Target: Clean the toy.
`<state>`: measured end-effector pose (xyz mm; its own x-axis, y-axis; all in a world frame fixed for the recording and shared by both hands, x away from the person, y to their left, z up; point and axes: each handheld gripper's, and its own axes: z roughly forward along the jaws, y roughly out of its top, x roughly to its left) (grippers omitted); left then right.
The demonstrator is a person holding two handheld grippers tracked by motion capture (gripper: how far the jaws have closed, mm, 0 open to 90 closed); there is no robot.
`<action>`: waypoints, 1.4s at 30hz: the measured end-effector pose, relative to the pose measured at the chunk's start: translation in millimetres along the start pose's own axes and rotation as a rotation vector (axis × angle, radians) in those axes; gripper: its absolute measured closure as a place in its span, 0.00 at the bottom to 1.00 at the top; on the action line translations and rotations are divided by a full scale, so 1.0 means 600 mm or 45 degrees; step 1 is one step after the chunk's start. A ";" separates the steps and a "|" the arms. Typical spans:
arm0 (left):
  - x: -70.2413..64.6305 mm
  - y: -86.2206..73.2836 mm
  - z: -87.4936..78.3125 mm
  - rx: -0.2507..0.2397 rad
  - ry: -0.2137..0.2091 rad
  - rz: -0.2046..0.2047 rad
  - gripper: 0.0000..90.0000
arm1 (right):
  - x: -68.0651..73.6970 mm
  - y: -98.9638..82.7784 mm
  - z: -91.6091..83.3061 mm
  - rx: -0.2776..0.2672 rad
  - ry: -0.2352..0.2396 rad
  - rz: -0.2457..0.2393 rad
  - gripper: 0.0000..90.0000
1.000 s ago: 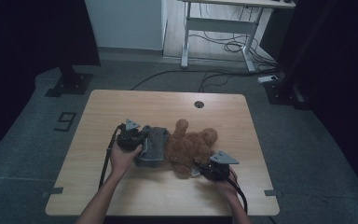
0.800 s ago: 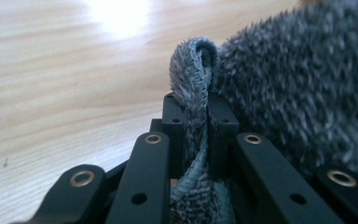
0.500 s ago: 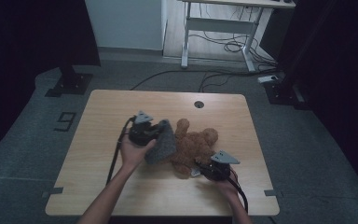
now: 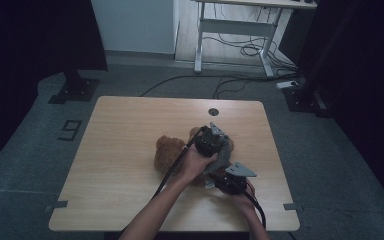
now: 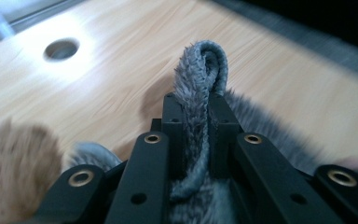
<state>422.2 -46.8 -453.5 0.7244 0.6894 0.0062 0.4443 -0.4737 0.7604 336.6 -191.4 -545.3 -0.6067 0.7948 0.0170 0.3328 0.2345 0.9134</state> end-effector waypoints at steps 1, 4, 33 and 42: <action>0.009 -0.008 -0.004 -0.016 -0.009 -0.011 0.89 | 0.000 0.000 0.001 0.003 -0.002 -0.008 0.54; 0.024 -0.025 -0.035 -0.009 0.129 0.083 0.89 | 0.003 0.001 0.002 0.005 -0.008 -0.023 0.54; 0.208 -0.234 -0.173 -0.016 0.218 -0.346 0.90 | -0.003 0.000 0.003 -0.011 0.006 0.034 0.54; 0.131 -0.126 -0.224 -0.239 0.102 -0.205 0.89 | -0.004 0.000 0.004 -0.016 0.007 0.038 0.54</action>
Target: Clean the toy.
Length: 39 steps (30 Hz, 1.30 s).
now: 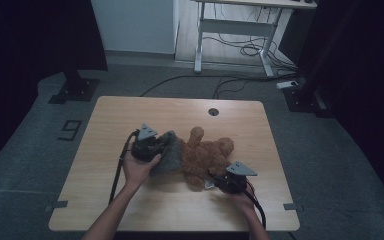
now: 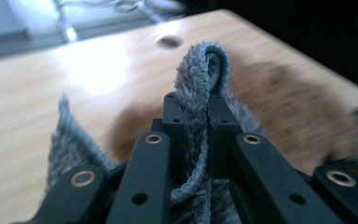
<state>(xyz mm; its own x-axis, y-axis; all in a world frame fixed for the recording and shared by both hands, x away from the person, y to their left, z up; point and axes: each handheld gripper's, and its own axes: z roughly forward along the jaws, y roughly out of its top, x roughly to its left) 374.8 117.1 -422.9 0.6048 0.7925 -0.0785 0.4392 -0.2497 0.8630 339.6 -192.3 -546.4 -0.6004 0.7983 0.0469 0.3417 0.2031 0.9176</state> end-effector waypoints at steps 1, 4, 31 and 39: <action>-0.035 0.020 0.013 -0.005 -0.050 0.048 0.89 | 0.000 0.000 0.000 0.003 0.001 0.001 0.54; -0.092 0.036 0.045 0.004 -0.123 0.109 0.89 | 0.000 0.000 0.000 0.000 0.000 0.004 0.54; 0.059 -0.087 0.023 0.064 0.093 -0.075 0.90 | 0.004 0.001 0.001 0.006 -0.003 -0.010 0.54; 0.096 -0.126 0.025 0.144 0.091 -0.171 0.89 | 0.002 0.003 0.003 0.010 -0.013 -0.008 0.54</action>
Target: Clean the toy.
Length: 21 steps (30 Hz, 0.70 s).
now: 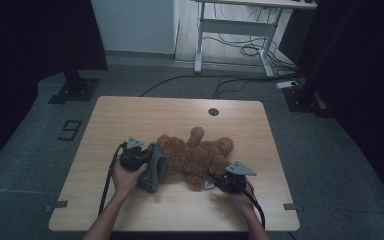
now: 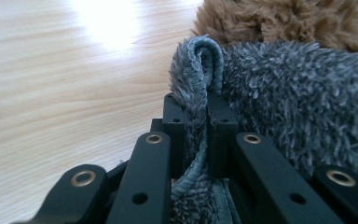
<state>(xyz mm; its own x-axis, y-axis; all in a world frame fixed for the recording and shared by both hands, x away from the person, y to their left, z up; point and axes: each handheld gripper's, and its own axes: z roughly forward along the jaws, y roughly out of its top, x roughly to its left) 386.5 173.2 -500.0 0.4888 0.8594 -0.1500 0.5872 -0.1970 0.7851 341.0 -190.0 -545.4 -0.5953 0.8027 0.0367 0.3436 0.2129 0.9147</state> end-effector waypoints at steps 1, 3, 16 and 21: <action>0.001 0.005 0.000 -0.014 -0.012 -0.013 0.89 | -0.001 0.002 0.002 0.003 -0.011 -0.008 0.54; -0.001 0.018 -0.001 -0.039 -0.016 -0.028 0.89 | -0.004 0.008 0.012 0.004 -0.055 -0.022 0.55; -0.064 0.193 0.050 -0.079 -0.141 0.010 0.88 | -0.032 0.030 0.044 0.006 -0.074 -0.039 0.55; -0.076 0.168 0.112 0.070 -0.095 0.032 0.89 | -0.031 0.029 0.043 0.007 -0.071 -0.048 0.54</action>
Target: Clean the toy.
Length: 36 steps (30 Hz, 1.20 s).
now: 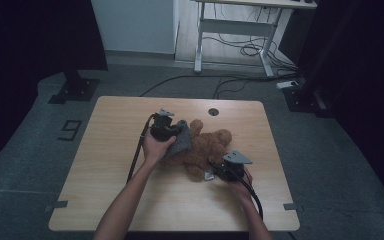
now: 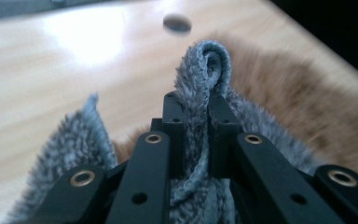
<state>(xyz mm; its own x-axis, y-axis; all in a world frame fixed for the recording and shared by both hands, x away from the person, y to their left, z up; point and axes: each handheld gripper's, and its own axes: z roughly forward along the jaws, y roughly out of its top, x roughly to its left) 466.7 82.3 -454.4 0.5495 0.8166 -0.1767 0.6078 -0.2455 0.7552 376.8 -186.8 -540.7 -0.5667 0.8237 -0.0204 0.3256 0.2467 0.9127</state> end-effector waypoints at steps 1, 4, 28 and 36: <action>0.000 -0.006 0.001 -0.010 0.003 0.001 0.89 | 0.001 0.000 0.000 0.000 -0.001 -0.003 0.54; -0.008 -0.021 -0.007 -0.022 0.009 0.034 0.90 | 0.002 0.001 -0.001 0.005 0.002 -0.012 0.52; -0.051 -0.165 -0.093 -0.275 -0.161 0.074 0.91 | -0.002 0.032 -0.076 -0.016 0.172 0.140 0.15; -0.048 -0.169 -0.094 -0.260 -0.183 0.065 0.91 | 0.015 0.032 -0.028 0.039 0.212 0.201 0.33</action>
<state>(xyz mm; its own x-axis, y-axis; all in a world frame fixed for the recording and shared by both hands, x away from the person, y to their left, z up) 356.6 113.1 -490.4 0.6614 0.7194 -0.2120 0.4566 -0.1620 0.8748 365.4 -183.2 -516.3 -0.6228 0.7585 0.1916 0.4416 0.1387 0.8864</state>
